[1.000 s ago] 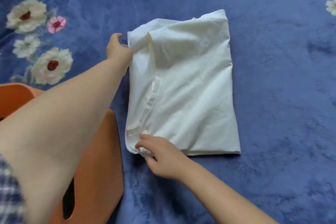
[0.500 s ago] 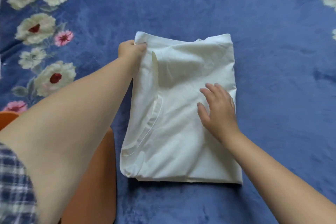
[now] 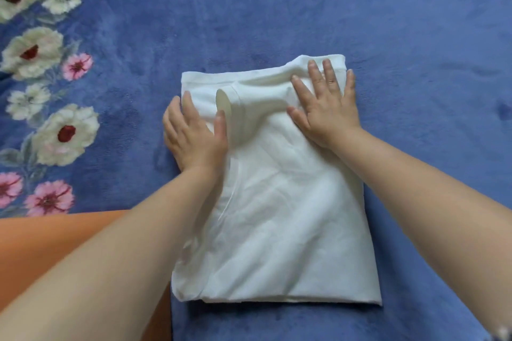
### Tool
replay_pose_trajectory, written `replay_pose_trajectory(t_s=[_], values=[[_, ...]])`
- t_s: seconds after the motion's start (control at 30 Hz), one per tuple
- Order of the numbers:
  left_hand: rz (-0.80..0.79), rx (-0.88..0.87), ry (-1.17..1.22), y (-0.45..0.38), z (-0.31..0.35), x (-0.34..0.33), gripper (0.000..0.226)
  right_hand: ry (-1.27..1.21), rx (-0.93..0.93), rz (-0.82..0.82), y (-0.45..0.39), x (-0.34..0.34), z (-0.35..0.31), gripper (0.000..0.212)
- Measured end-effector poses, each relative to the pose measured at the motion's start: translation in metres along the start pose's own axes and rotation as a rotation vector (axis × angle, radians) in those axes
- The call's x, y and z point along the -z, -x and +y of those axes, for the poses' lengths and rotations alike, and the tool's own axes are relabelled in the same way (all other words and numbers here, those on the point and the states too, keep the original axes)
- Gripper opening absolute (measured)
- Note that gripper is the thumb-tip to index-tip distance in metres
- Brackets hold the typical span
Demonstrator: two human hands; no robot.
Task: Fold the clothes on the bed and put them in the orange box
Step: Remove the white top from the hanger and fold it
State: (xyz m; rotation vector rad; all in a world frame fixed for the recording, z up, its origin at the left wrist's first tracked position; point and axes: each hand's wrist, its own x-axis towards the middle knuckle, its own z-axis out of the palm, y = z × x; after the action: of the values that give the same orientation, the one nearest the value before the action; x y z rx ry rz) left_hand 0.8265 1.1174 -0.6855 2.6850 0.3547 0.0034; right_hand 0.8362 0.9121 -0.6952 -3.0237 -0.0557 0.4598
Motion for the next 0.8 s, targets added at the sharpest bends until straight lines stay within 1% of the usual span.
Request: replay_pose_trajectory(t_s=[0.03,0.1,0.13,0.23,0.27,0.3,0.33,0.37,0.4,0.43,0.5,0.53,0.6,0.67,0.73,0.8], values=[[0.057,-0.149,-0.023,0.011,0.0,-0.007,0.064,0.012,0.003,-0.004,-0.003,-0.003,-0.001,0.061],[0.182,-0.444,-0.025,0.019,0.003,-0.02,0.053,0.022,0.014,-0.003,-0.004,-0.006,0.0,0.06],[0.214,-0.536,-0.008,0.017,0.005,-0.023,0.048,0.019,0.02,-0.002,-0.004,-0.007,0.001,0.06],[0.286,-0.66,0.082,0.007,0.016,-0.018,0.037,-0.006,0.043,-0.008,-0.004,-0.005,0.004,0.057],[0.286,-0.73,0.08,0.005,0.02,-0.017,0.035,-0.025,0.05,-0.004,-0.004,-0.005,0.006,0.055],[0.266,-0.823,0.022,0.005,0.023,-0.018,0.034,-0.047,0.057,0.005,-0.003,-0.005,0.008,0.055],[0.228,-0.925,-0.095,0.002,0.025,-0.018,0.035,-0.065,0.065,0.023,-0.002,-0.006,0.01,0.057],[0.173,-0.975,-0.256,-0.001,0.027,-0.017,0.037,-0.073,0.074,0.047,-0.001,-0.007,0.012,0.063],[0.093,-0.946,-0.419,-0.004,0.029,-0.016,0.04,-0.071,0.078,0.071,0.0,-0.009,0.014,0.071],[-0.046,-0.823,-0.545,-0.005,0.03,-0.014,0.045,-0.06,0.077,0.088,0.002,-0.009,0.016,0.079],[-0.254,-0.508,-0.605,-0.011,0.02,-0.018,0.059,-0.03,0.062,0.097,0.002,-0.012,0.018,0.088],[-0.339,-0.42,-0.614,-0.012,0.016,-0.018,0.063,-0.021,0.052,0.087,0.002,-0.013,0.019,0.09],[-0.396,-0.368,-0.612,-0.015,0.008,-0.019,0.067,-0.02,0.049,0.054,-0.003,-0.013,0.018,0.088],[-0.418,-0.328,-0.573,-0.017,0.003,-0.022,0.068,-0.032,0.074,0.008,-0.01,-0.013,0.021,0.083],[-0.41,-0.305,-0.527,-0.018,0.002,-0.026,0.067,-0.062,0.103,-0.026,-0.015,-0.014,0.026,0.081],[-0.391,-0.31,-0.476,-0.018,0.001,-0.026,0.067,-0.081,0.101,-0.019,-0.017,-0.014,0.028,0.078]])
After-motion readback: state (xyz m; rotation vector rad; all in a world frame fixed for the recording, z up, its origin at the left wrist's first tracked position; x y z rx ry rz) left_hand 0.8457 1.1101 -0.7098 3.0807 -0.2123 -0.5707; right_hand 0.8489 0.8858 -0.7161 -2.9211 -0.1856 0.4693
